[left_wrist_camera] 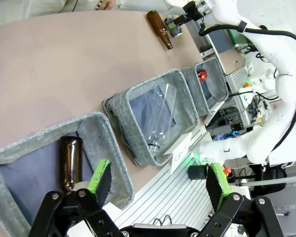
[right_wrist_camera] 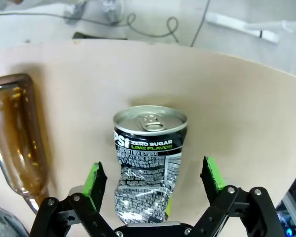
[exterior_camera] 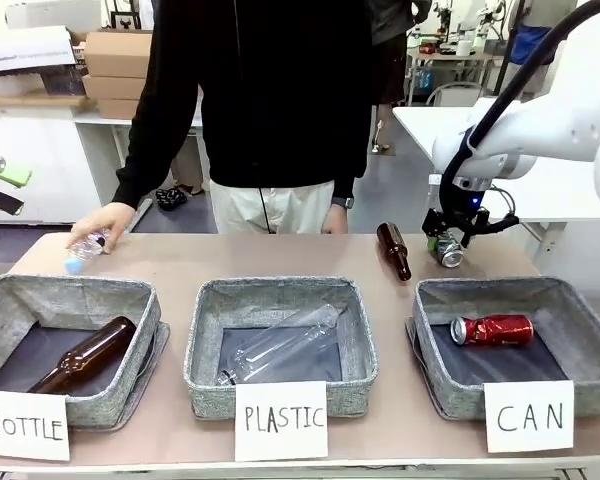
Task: Sort the can waste into the basket.
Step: Pick up the can waste from the table and place it in the right Fabric basket.
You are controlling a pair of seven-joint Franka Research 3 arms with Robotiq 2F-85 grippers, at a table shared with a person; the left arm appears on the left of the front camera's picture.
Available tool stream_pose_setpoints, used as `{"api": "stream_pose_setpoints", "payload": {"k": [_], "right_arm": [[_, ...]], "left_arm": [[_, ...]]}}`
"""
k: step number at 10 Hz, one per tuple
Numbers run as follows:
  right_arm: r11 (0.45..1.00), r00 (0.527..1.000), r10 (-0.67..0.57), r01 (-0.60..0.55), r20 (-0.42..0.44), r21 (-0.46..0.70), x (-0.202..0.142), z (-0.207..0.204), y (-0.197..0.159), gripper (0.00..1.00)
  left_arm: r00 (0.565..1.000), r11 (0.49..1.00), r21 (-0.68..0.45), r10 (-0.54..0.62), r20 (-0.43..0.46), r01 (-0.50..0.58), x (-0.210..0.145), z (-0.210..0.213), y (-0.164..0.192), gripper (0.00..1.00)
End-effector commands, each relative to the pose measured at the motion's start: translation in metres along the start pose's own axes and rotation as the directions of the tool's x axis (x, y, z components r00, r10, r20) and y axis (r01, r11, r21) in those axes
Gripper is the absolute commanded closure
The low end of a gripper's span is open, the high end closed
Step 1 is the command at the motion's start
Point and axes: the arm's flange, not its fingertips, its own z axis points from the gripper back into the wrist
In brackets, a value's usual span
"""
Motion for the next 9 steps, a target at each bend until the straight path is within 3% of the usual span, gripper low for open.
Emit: {"api": "stream_pose_setpoints", "payload": {"k": [1, 2, 3, 4, 5, 9], "right_arm": [[0.999, 0.999, -0.024, 0.023, -0.034, -0.028, 0.0078, 0.0069, 0.0023, 0.60], [0.999, 0.999, -0.033, 0.032, -0.041, -0.036, 0.0076, 0.0068, 0.0023, 0.60], [0.999, 0.998, -0.039, 0.037, -0.048, -0.040, 0.0082, 0.0050, 0.0041, 1.00], [0.998, 0.998, -0.041, 0.039, -0.051, -0.049, 0.0090, 0.0033, 0.0059, 0.65], [0.997, 0.997, -0.047, 0.044, -0.055, -0.059, 0.0089, 0.0027, 0.0064, 1.00], [0.996, 0.994, -0.060, 0.054, -0.089, -0.070, 0.0126, -0.0008, 0.0068, 1.00]], "left_arm": [[1.000, 1.000, -0.003, -0.022, -0.005, 0.022, -0.0013, 0.0021, -0.0002, 0.00], [1.000, 1.000, -0.003, -0.022, -0.005, 0.022, -0.0013, 0.0021, -0.0002, 0.00], [1.000, 1.000, -0.003, -0.022, -0.005, 0.022, -0.0013, 0.0021, -0.0002, 0.00], [1.000, 1.000, -0.003, -0.022, -0.005, 0.022, -0.0013, 0.0021, -0.0002, 0.00], [1.000, 1.000, -0.003, -0.022, -0.005, 0.022, -0.0013, 0.0021, -0.0002, 0.00], [1.000, 1.000, -0.003, -0.022, -0.005, 0.022, -0.0013, 0.0021, -0.0002, 0.00]]}}
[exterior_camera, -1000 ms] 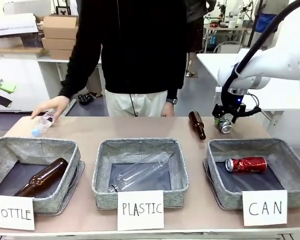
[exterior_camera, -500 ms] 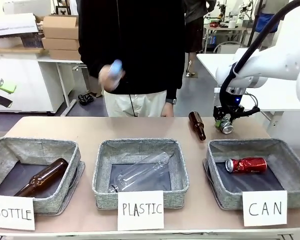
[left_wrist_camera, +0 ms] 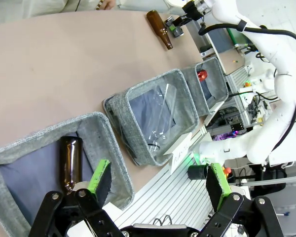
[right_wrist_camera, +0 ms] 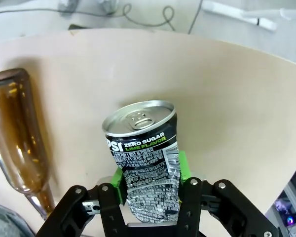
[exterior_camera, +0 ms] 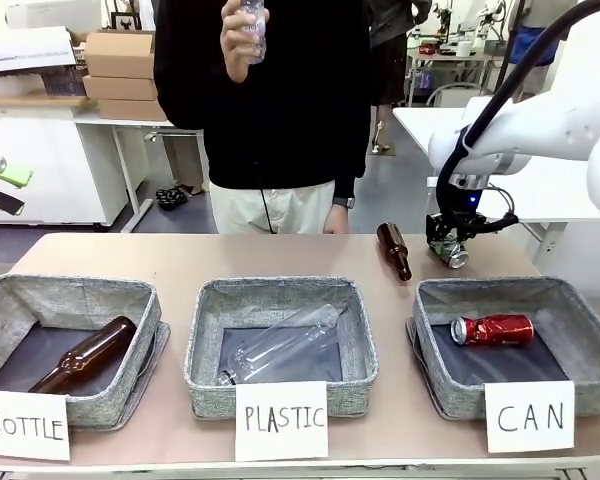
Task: Sort the can waste into the basket.
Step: Pick up the can waste from the table and place it in the right Fabric basket.
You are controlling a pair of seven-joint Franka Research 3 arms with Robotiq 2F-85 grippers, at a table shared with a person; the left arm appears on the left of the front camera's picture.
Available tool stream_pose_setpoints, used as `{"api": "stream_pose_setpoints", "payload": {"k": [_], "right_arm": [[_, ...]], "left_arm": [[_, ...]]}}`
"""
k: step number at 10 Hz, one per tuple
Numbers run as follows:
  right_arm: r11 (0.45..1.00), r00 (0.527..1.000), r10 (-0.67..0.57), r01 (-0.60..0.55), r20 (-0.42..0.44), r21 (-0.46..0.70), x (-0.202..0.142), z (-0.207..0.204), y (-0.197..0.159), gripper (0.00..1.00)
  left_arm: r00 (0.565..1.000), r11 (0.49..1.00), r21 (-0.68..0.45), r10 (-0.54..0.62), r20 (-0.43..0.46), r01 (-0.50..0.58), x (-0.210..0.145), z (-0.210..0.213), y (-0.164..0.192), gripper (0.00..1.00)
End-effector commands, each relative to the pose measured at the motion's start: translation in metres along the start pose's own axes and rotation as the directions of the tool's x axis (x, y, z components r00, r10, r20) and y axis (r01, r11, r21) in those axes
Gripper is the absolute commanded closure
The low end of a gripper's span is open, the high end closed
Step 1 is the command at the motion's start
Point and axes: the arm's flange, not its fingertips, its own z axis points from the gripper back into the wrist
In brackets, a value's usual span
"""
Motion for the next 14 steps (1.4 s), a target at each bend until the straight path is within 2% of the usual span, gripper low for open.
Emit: {"api": "stream_pose_setpoints", "payload": {"k": [1, 3, 4, 5, 7, 8, 10, 11, 13, 14], "right_arm": [[0.999, 1.000, -0.023, 0.022, -0.015, -0.041, 0.009, -0.002, 0.002, 1.00], [0.998, 1.000, -0.030, 0.029, -0.007, -0.049, 0.006, 0.003, 0.001, 1.00], [0.999, 1.000, -0.015, 0.016, 0.025, -0.037, -0.006, 0.019, -0.002, 1.00], [0.999, 0.998, 0.024, -0.025, 0.050, 0.022, -0.034, 0.047, -0.003, 1.00], [0.991, 0.974, 0.108, -0.123, 0.201, 0.060, -0.129, 0.116, -0.002, 1.00], [0.987, 0.962, 0.141, -0.154, 0.234, 0.039, -0.173, 0.140, -0.003, 1.00], [0.959, 0.959, 0.215, -0.243, 0.183, 0.148, -0.245, 0.163, -0.014, 1.00], [0.952, 0.961, 0.225, -0.252, 0.158, 0.175, -0.275, 0.164, -0.018, 1.00], [0.929, 0.963, 0.252, -0.268, 0.093, 0.255, -0.297, 0.148, -0.030, 1.00], [0.936, 0.968, 0.235, -0.250, 0.089, 0.249, -0.301, 0.140, -0.031, 1.00]], "left_arm": [[1.000, 1.000, -0.003, -0.022, -0.005, 0.022, -0.001, 0.002, 0.000, 0.00], [1.000, 1.000, -0.003, -0.022, -0.005, 0.022, -0.001, 0.002, 0.000, 0.00], [1.000, 1.000, -0.003, -0.022, -0.005, 0.022, -0.001, 0.002, 0.000, 0.00], [1.000, 1.000, -0.003, -0.022, -0.005, 0.022, -0.001, 0.002, 0.000, 0.00], [1.000, 1.000, -0.003, -0.022, -0.005, 0.022, -0.001, 0.002, 0.000, 0.00], [1.000, 1.000, -0.003, -0.022, -0.005, 0.022, -0.001, 0.002, 0.000, 0.00], [1.000, 1.000, -0.003, -0.022, -0.005, 0.022, -0.001, 0.002, 0.000, 0.00], [1.000, 1.000, -0.003, -0.022, -0.005, 0.022, -0.001, 0.002, 0.000, 0.00], [1.000, 1.000, -0.003, -0.022, -0.005, 0.022, -0.001, 0.002, 0.000, 0.00], [1.000, 1.000, -0.003, -0.022, -0.005, 0.022, -0.001, 0.002, 0.000, 0.00]]}}
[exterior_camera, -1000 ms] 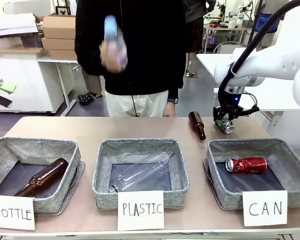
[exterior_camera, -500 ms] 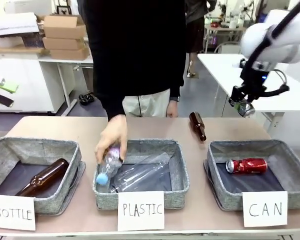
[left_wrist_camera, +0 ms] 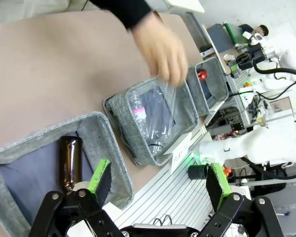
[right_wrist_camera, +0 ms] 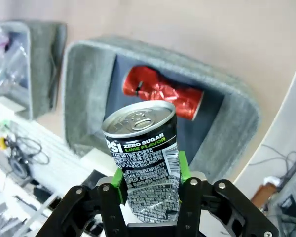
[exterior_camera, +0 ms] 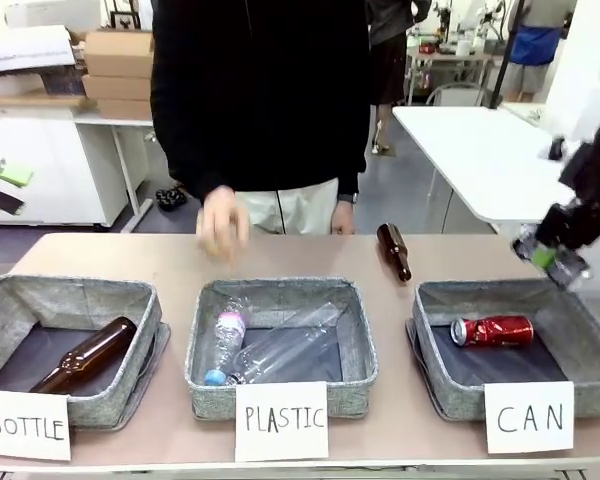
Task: Sort the can waste into the basket.
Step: Pick up the can waste from the table and place it in the right Fabric basket.
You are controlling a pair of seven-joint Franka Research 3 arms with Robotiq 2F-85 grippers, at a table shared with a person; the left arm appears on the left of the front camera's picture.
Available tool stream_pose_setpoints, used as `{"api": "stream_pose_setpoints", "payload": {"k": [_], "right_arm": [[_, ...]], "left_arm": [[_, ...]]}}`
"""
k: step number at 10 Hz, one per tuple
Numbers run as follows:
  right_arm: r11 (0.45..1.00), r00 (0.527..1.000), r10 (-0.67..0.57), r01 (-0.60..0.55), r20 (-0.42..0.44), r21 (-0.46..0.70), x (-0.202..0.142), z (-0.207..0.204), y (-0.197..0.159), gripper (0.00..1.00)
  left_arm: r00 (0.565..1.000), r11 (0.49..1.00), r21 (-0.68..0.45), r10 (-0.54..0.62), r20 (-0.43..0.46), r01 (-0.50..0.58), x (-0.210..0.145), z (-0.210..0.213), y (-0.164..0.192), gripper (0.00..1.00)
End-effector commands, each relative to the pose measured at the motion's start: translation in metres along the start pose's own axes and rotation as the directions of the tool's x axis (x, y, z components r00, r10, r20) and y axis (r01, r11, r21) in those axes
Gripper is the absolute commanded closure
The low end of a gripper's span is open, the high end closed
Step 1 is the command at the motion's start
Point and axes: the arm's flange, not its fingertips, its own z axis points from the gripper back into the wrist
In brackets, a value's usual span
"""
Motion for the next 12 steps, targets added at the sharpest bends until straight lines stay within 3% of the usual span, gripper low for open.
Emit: {"api": "stream_pose_setpoints", "payload": {"k": [1, 2, 3, 5, 6, 7, 12], "right_arm": [[0.996, 0.997, -0.065, 0.067, 0.033, -0.055, 0.014, -0.011, -0.006, 1.00], [1.000, 1.000, 0.000, 0.000, 0.000, 0.000, 0.000, 0.000, 0.000, 1.00], [1.000, 1.000, -0.018, 0.018, -0.003, -0.003, 0.000, -0.007, -0.006, 0.56], [1.000, 0.999, 0.021, -0.020, -0.024, 0.013, -0.005, -0.016, -0.012, 0.56], [0.999, 0.999, 0.036, -0.035, -0.030, 0.025, -0.005, -0.017, -0.014, 0.48], [0.998, 0.998, 0.055, -0.053, -0.045, 0.038, -0.006, -0.018, -0.015, 0.01], [0.995, 0.997, 0.068, -0.067, -0.020, 0.069, -0.007, -0.017, -0.017, 0.00]], "left_arm": [[1.000, 1.000, -0.003, -0.020, -0.004, 0.020, -0.001, 0.002, 0.000, 0.00], [1.000, 1.000, -0.003, -0.020, -0.004, 0.020, -0.001, 0.002, 0.000, 0.00], [1.000, 1.000, -0.003, -0.020, -0.004, 0.020, -0.001, 0.002, 0.000, 0.00], [1.000, 1.000, -0.003, -0.020, -0.004, 0.020, -0.001, 0.002, 0.000, 0.00], [1.000, 1.000, -0.003, -0.020, -0.004, 0.020, -0.001, 0.002, 0.000, 0.00], [1.000, 1.000, -0.003, -0.020, -0.004, 0.020, -0.001, 0.002, 0.000, 0.00], [1.000, 1.000, -0.003, -0.020, -0.004, 0.020, -0.001, 0.002, 0.000, 0.00]]}}
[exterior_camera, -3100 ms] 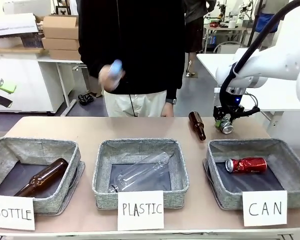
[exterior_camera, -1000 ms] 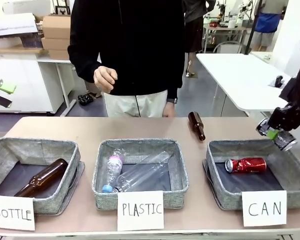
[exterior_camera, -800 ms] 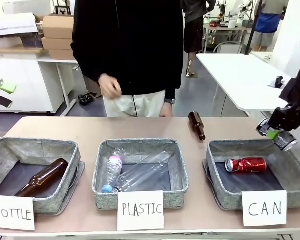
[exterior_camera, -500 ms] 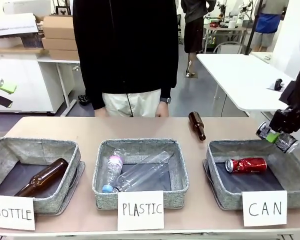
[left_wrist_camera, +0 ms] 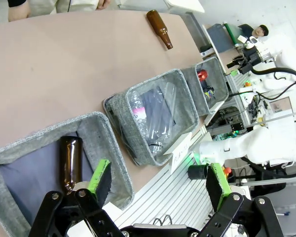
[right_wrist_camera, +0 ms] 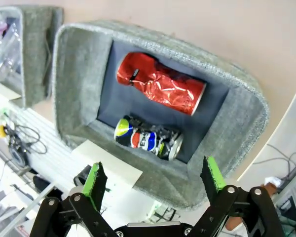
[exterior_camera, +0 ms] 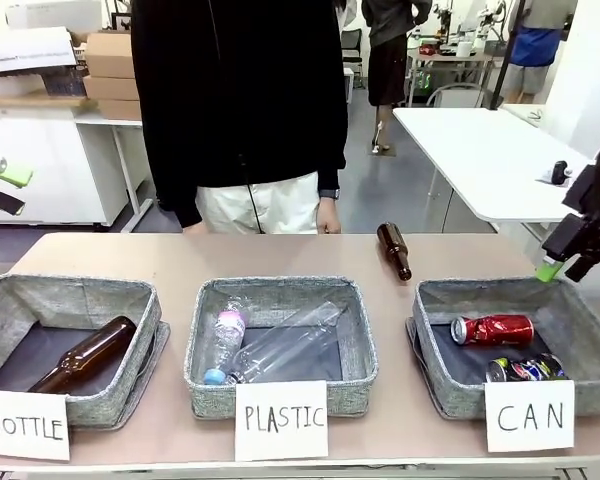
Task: Sort the can waste into the basket.
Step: Pick up the can waste from the table and place it in the right Fabric basket.
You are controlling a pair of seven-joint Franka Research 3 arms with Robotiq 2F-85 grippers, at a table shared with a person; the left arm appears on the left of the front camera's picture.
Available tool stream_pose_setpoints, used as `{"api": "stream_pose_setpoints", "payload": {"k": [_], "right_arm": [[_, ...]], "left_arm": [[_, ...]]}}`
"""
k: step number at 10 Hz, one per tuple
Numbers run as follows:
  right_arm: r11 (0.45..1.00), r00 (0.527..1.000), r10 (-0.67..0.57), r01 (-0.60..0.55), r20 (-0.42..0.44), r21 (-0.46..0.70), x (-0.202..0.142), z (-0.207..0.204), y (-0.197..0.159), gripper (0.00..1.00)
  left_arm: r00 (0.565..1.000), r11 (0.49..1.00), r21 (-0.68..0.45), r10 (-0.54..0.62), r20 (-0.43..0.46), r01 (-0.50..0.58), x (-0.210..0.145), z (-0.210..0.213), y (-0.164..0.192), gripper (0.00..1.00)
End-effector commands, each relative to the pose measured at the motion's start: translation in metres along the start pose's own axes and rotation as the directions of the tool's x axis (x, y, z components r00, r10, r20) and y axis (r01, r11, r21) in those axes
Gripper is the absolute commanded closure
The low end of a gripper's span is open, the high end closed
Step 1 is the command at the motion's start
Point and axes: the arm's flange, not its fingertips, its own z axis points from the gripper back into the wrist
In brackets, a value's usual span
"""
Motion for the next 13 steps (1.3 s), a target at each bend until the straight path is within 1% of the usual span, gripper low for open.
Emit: {"api": "stream_pose_setpoints", "payload": {"k": [1, 2, 3, 4, 5, 6, 7, 8, 9, 10, 13], "right_arm": [[0.999, 0.999, 0.034, -0.035, 0.020, 0.041, 0.000, 0.001, -0.002, 0.00], [0.998, 0.998, 0.036, -0.039, 0.048, 0.058, 0.000, 0.003, -0.002, 0.00], [0.984, 0.988, 0.027, -0.052, 0.152, 0.169, -0.003, 0.011, -0.003, 0.00], [0.938, 0.895, 0.031, -0.180, 0.445, 0.296, -0.014, 0.025, -0.002, 0.00], [0.827, 0.789, -0.149, -0.231, 0.596, 0.513, -0.028, 0.040, 0.002, 0.00], [0.718, 0.740, -0.242, -0.299, 0.628, 0.628, -0.040, 0.048, 0.000, 0.00], [0.624, 0.739, -0.295, -0.330, 0.605, 0.708, -0.047, 0.051, -0.008, 0.00], [0.599, 0.752, -0.295, -0.335, 0.590, 0.727, -0.046, 0.049, -0.014, 0.00], [0.618, 0.747, -0.324, -0.298, 0.581, 0.728, -0.044, 0.046, -0.017, 0.00], [0.789, 0.829, -0.248, -0.127, 0.500, 0.602, -0.048, 0.068, -0.005, 0.00], [0.789, 0.829, -0.248, -0.127, 0.500, 0.602, -0.048, 0.068, -0.005, 0.00]], "left_arm": [[1.000, 1.000, -0.003, -0.021, -0.004, 0.021, -0.001, 0.002, 0.000, 0.00], [1.000, 1.000, -0.003, -0.021, -0.004, 0.021, -0.001, 0.002, 0.000, 0.00], [1.000, 1.000, -0.003, -0.021, -0.004, 0.021, -0.001, 0.002, 0.000, 0.00], [1.000, 1.000, -0.003, -0.021, -0.004, 0.021, -0.001, 0.002, 0.000, 0.00], [1.000, 1.000, -0.003, -0.021, -0.004, 0.021, -0.001, 0.002, 0.000, 0.00], [1.000, 1.000, -0.003, -0.021, -0.004, 0.021, -0.001, 0.002, 0.000, 0.00], [1.000, 1.000, -0.003, -0.021, -0.004, 0.021, -0.001, 0.002, 0.000, 0.00], [1.000, 1.000, -0.003, -0.021, -0.004, 0.021, -0.001, 0.002, 0.000, 0.00], [1.000, 1.000, -0.003, -0.021, -0.004, 0.021, -0.001, 0.002, 0.000, 0.00], [1.000, 1.000, -0.003, -0.021, -0.004, 0.021, -0.001, 0.002, 0.000, 0.00], [1.000, 1.000, -0.003, -0.021, -0.004, 0.021, -0.001, 0.002, 0.000, 0.00]]}}
